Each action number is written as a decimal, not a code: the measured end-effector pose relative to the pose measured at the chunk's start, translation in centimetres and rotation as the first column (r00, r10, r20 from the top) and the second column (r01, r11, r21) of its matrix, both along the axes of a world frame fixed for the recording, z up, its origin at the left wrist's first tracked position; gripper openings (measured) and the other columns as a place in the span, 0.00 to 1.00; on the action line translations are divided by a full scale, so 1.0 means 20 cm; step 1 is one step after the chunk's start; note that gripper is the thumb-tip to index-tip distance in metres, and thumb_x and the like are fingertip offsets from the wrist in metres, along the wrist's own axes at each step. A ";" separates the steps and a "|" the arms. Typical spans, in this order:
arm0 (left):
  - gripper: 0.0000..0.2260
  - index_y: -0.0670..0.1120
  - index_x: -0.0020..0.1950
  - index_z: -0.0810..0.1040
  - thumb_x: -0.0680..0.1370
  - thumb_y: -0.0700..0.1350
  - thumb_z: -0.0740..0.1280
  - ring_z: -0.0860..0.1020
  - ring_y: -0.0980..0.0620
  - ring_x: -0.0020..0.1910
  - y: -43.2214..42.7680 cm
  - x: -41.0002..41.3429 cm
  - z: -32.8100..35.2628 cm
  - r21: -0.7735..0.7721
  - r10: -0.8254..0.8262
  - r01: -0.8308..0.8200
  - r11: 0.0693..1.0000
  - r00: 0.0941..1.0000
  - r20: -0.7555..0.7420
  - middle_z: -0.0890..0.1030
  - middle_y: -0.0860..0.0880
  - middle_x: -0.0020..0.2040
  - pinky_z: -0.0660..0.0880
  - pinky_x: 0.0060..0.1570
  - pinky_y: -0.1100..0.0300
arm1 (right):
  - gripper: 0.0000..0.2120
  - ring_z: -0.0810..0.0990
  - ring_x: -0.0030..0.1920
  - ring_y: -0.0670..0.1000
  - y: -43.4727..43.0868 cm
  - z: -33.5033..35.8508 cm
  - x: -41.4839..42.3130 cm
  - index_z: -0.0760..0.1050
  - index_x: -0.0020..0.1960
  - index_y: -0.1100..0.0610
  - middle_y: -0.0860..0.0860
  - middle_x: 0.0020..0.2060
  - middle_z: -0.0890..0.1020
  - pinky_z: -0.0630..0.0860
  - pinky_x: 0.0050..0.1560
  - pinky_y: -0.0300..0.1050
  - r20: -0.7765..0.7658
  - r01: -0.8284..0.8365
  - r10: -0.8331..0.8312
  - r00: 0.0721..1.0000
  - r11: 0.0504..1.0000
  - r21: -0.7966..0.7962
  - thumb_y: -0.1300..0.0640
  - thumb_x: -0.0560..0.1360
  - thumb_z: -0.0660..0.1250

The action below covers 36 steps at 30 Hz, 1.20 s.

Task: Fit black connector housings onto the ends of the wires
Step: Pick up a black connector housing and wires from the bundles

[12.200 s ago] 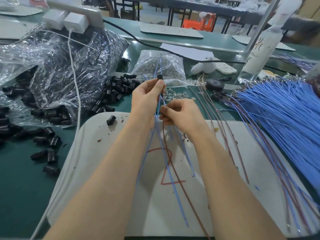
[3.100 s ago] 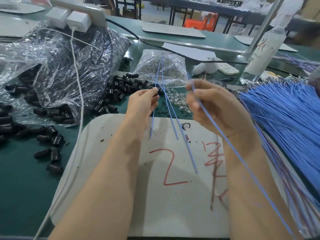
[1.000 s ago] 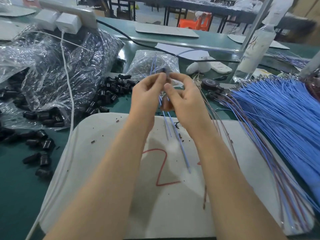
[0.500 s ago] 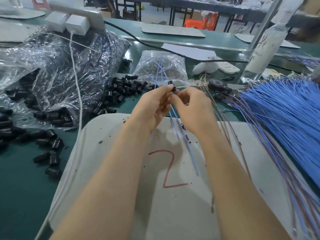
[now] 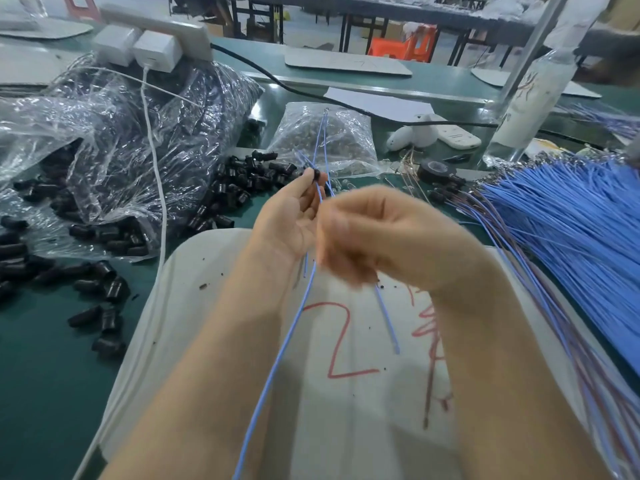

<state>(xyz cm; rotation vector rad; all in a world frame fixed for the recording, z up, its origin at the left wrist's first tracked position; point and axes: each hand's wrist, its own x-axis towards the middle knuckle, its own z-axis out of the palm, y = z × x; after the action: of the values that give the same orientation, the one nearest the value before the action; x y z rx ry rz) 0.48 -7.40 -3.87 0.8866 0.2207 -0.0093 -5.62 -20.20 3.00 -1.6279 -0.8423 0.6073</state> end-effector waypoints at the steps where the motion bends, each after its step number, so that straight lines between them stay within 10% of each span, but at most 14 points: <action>1: 0.09 0.46 0.41 0.76 0.80 0.44 0.61 0.76 0.62 0.24 0.00 -0.01 0.00 0.049 -0.023 0.022 0.999 0.999 0.025 0.80 0.55 0.27 0.73 0.27 0.67 | 0.12 0.71 0.24 0.44 -0.01 -0.04 0.06 0.78 0.36 0.56 0.48 0.26 0.77 0.67 0.26 0.32 0.028 0.244 -0.244 0.969 0.970 -0.011 0.53 0.76 0.66; 4: 0.21 0.48 0.28 0.82 0.80 0.42 0.61 0.75 0.64 0.22 -0.02 -0.05 0.04 0.152 -0.096 0.082 0.985 0.991 0.090 0.79 0.56 0.25 0.71 0.24 0.71 | 0.09 0.77 0.33 0.47 0.02 -0.19 0.19 0.79 0.42 0.55 0.49 0.35 0.83 0.77 0.40 0.46 0.223 0.703 -0.670 0.708 0.701 -0.122 0.53 0.78 0.65; 11: 0.29 0.58 0.21 0.80 0.80 0.39 0.60 0.74 0.67 0.22 -0.05 -0.09 0.07 0.311 -0.181 0.125 0.942 0.970 0.159 0.78 0.60 0.23 0.70 0.25 0.74 | 0.09 0.79 0.38 0.48 0.06 -0.29 0.26 0.72 0.38 0.51 0.47 0.35 0.79 0.78 0.47 0.50 0.155 0.831 -0.817 0.556 0.552 -0.072 0.50 0.76 0.67; 16: 0.20 0.50 0.29 0.79 0.79 0.37 0.60 0.74 0.65 0.21 -0.06 -0.12 0.09 0.224 -0.142 0.105 0.969 0.978 0.153 0.77 0.57 0.22 0.70 0.22 0.72 | 0.11 0.80 0.39 0.51 0.06 -0.29 0.25 0.77 0.37 0.54 0.51 0.34 0.82 0.78 0.52 0.53 -0.011 0.784 -0.784 0.621 0.621 -0.007 0.58 0.78 0.65; 36: 0.06 0.46 0.40 0.78 0.76 0.37 0.68 0.77 0.58 0.34 -0.02 -0.01 0.05 -0.013 0.158 -0.158 0.987 0.987 0.020 0.80 0.53 0.30 0.72 0.37 0.66 | 0.09 0.77 0.33 0.46 0.07 -0.32 0.19 0.76 0.36 0.54 0.49 0.30 0.81 0.75 0.43 0.43 0.195 0.680 -0.654 0.730 0.723 -0.121 0.60 0.75 0.68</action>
<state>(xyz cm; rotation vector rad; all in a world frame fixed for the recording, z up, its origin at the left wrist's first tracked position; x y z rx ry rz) 0.18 -7.85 -2.90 0.8553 0.2704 0.1457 -1.81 -18.74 -3.38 -2.0080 -0.2332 0.0460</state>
